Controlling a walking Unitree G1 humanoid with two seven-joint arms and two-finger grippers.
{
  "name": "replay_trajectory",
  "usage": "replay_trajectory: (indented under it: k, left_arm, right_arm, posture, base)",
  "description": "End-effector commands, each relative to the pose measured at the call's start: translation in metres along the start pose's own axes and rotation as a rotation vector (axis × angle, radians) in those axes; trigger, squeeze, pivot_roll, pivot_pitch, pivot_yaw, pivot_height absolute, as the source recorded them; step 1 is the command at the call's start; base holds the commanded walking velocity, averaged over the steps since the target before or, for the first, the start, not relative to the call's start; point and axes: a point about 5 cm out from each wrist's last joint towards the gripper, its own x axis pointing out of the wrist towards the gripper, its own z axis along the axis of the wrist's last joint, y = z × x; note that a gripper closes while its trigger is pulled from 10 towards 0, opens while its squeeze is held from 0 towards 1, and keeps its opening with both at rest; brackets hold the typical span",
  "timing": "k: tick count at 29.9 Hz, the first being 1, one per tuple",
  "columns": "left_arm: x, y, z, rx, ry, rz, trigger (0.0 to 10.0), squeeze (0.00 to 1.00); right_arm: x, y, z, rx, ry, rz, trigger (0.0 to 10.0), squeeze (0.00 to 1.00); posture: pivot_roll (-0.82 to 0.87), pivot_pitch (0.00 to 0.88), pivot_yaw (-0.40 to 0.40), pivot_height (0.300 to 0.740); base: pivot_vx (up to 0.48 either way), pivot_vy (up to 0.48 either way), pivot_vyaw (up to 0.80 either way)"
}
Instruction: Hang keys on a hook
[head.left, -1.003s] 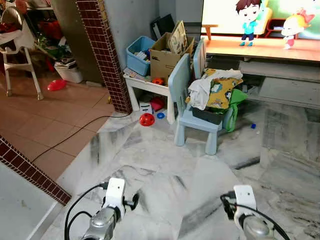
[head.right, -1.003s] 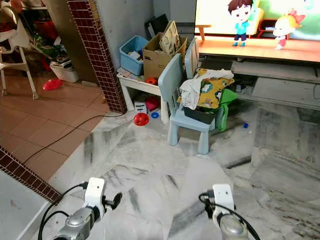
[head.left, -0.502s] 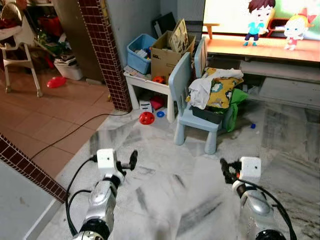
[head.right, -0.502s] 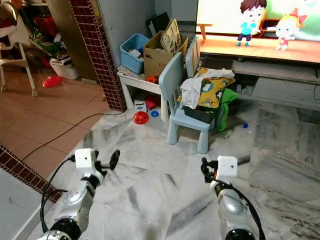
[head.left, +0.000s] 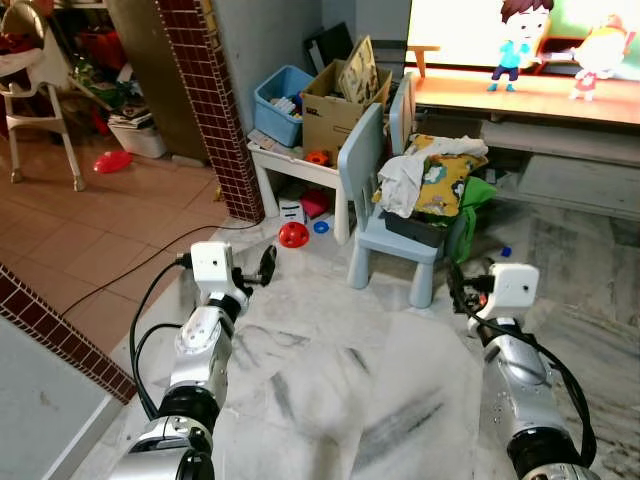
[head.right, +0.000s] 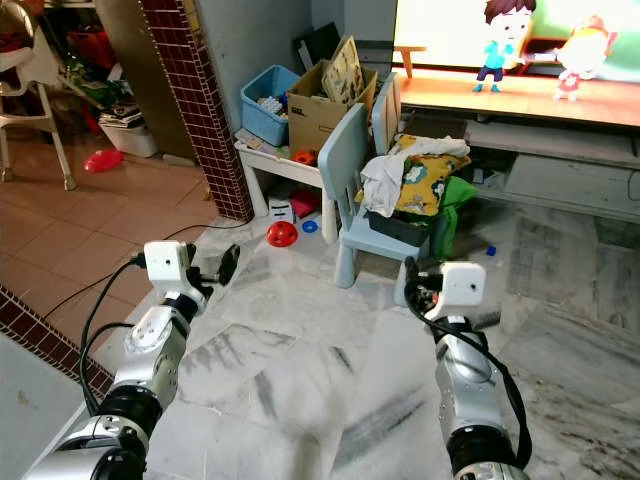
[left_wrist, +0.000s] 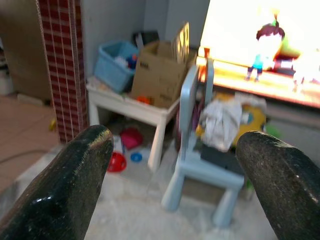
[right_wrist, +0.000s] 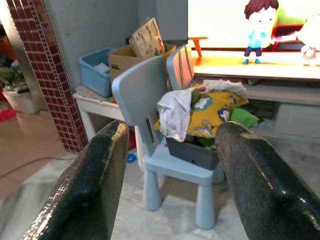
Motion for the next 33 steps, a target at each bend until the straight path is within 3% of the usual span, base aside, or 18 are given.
replay_trajectory:
  k: [1, 5, 9, 14, 19, 33]
  left_arm:
    - [-0.001, -0.003, 0.004, -0.002, -0.018, 0.008, 10.0, 0.00]
    - [-0.004, -0.012, 0.007, -0.005, -0.035, -0.018, 10.0, 0.00]
    - [-0.007, -0.012, 0.005, 0.002, -0.007, -0.005, 10.0, 0.00]
    - [-0.007, -0.002, 0.009, -0.006, -0.012, 0.044, 10.0, 0.00]
    - [-0.003, -0.004, 0.019, -0.006, -0.037, 0.049, 10.0, 0.00]
    - [0.001, -0.011, 0.025, -0.016, -0.019, 0.048, 10.0, 0.00]
  right_arm:
    - [0.001, 0.007, 0.006, 0.006, -0.016, 0.004, 10.0, 0.00]
    - [0.001, 0.011, 0.020, 0.011, -0.063, 0.004, 10.0, 0.00]
    - [0.004, 0.011, 0.033, 0.159, -0.090, -0.035, 10.0, 0.00]
    - [0.005, 0.008, 0.038, 0.016, -0.102, -0.010, 10.0, 0.00]
    - [0.006, 0.007, 0.042, -0.076, -0.100, -0.010, 10.0, 0.00]
    - [0.005, 0.007, 0.044, -0.095, -0.074, -0.024, 10.0, 0.00]
  posture:
    - [-0.11, 0.000, 0.056, 0.740]
    - [-0.10, 0.000, 0.052, 0.740]
    - [-0.10, 0.000, 0.050, 0.740]
    - [-0.09, 0.000, 0.048, 0.740]
    - [-0.09, 0.000, 0.047, 0.740]
    - [-0.10, 0.000, 0.052, 0.740]
  base:
    - [0.000, 0.000, 0.00]
    - [0.000, 0.000, 0.00]
    - [0.000, 0.000, 0.00]
    - [0.000, 0.000, 0.00]
    - [0.000, 0.000, 0.00]
    - [0.000, 0.000, 0.74]
